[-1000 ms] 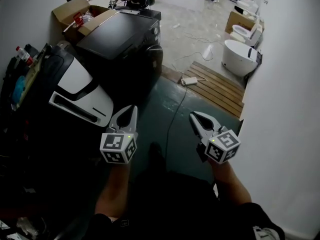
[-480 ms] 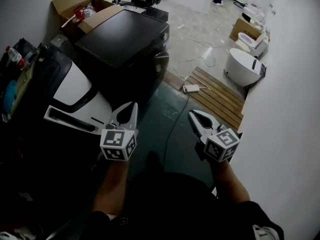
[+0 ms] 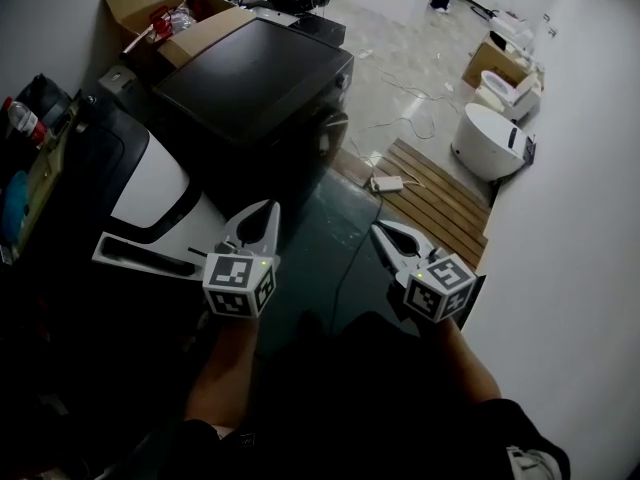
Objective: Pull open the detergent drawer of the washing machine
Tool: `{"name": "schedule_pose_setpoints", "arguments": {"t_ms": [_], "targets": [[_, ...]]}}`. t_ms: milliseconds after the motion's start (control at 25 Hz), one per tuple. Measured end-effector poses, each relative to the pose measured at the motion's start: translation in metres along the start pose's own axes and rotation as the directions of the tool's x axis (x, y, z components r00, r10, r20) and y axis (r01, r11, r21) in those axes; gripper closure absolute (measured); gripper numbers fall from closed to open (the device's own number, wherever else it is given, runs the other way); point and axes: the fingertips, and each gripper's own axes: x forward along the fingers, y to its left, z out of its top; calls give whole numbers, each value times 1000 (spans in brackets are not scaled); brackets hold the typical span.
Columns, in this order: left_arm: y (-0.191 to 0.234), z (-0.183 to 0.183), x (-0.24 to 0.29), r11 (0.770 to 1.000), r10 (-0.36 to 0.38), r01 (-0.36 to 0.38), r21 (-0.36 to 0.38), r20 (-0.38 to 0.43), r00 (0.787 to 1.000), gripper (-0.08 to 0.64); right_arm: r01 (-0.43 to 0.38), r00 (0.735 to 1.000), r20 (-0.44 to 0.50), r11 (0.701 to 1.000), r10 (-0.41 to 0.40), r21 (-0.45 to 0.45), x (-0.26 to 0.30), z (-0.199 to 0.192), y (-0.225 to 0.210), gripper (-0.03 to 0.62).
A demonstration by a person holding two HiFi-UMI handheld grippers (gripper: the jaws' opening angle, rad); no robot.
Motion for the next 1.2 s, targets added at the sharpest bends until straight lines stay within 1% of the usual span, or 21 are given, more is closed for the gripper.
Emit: {"name": "schedule_pose_setpoints", "arguments": {"t_ms": [240,320,440,520,680,760,840,1040,1200], "targets": [[17,-8,17,1000,1,-2,-14,-28,1000,549,-14,1000,-9,1000,14,-2,27,5,-10,589],[22,-10,24,1000,6,-7,-13,-41,999,549,-25,1000,-14,1000,25,12,37,7,-14,589],[33,-10,38,999,29,-30,-15,-58,998,549,-52,998,-20,998,53,41,54,12,-21,589],[41,-12,50,999,49,-50,-13,-74,996,549,-71,997,-32,996,73,45,66,13,-33,589],[55,-15,89,997,75,-78,-30,-94,993,549,-94,994,-55,994,98,57,93,17,-70,589],[59,-16,115,996,83,-87,-30,-111,990,549,-103,992,-72,994,106,43,109,19,-96,589],[62,-14,144,995,91,-95,-31,-128,988,549,-115,989,-83,992,119,47,126,25,-123,589],[72,-1,211,991,131,-136,-20,-158,979,549,-177,978,-104,982,183,66,169,47,-179,589],[79,9,255,984,175,-179,-5,-185,967,549,-236,963,-120,969,243,70,198,67,-216,589]]}}
